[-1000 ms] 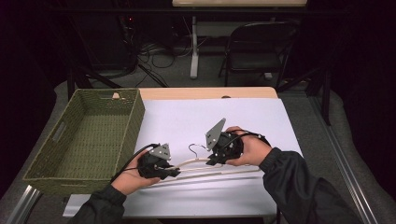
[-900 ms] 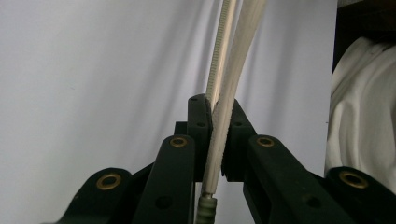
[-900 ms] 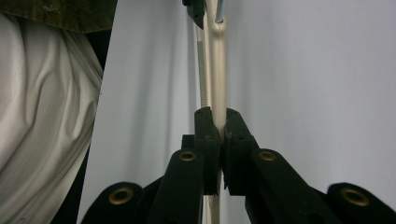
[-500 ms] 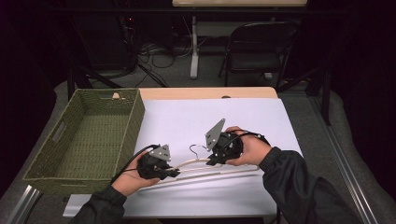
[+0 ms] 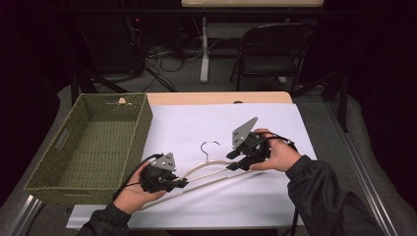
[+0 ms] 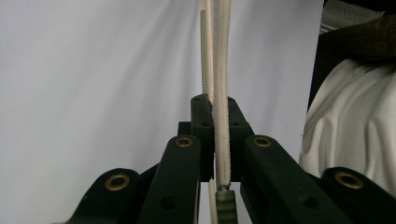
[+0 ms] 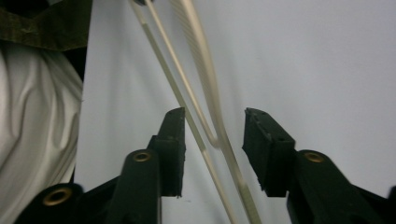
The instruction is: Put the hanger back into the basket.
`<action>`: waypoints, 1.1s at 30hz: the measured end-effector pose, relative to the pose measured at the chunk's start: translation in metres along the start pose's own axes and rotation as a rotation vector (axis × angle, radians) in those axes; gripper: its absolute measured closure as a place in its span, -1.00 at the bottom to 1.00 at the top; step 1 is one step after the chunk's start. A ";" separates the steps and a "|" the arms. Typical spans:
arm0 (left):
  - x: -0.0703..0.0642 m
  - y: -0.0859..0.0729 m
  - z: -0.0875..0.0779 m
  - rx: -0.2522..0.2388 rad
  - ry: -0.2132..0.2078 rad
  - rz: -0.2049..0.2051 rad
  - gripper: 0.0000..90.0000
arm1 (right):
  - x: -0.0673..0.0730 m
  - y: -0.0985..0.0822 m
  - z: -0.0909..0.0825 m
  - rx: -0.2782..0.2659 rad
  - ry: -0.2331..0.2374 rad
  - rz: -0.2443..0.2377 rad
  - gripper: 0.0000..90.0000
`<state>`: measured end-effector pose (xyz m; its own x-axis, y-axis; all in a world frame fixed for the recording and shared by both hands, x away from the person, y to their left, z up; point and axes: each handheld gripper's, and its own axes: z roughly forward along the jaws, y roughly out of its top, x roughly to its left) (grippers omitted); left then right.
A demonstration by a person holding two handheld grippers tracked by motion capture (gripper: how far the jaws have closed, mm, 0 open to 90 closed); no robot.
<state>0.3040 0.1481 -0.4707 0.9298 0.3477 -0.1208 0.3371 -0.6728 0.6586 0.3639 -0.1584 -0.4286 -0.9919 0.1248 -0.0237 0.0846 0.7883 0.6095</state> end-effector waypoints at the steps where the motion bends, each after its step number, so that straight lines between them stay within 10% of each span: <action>1: -0.001 0.000 -0.004 -0.010 0.001 -0.012 0.94 | -0.001 -0.004 -0.005 -0.017 -0.013 0.017 0.23; 7: -0.005 0.001 -0.035 -0.047 0.054 -0.045 0.94 | -0.008 -0.027 -0.032 -0.081 -0.088 0.084 0.17; 19: 0.007 0.010 -0.091 -0.087 0.171 -0.043 0.94 | -0.011 -0.045 -0.035 -0.058 -0.129 0.142 0.02; 33: 0.071 -0.031 -0.174 -0.137 0.329 -0.179 0.94 | -0.014 -0.057 -0.033 -0.040 -0.164 0.178 0.02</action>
<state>0.3336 0.3068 -0.3702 0.7537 0.6571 -0.0134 0.4465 -0.4970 0.7441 0.3702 -0.2250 -0.4369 -0.9328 0.3583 -0.0396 0.2495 0.7211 0.6463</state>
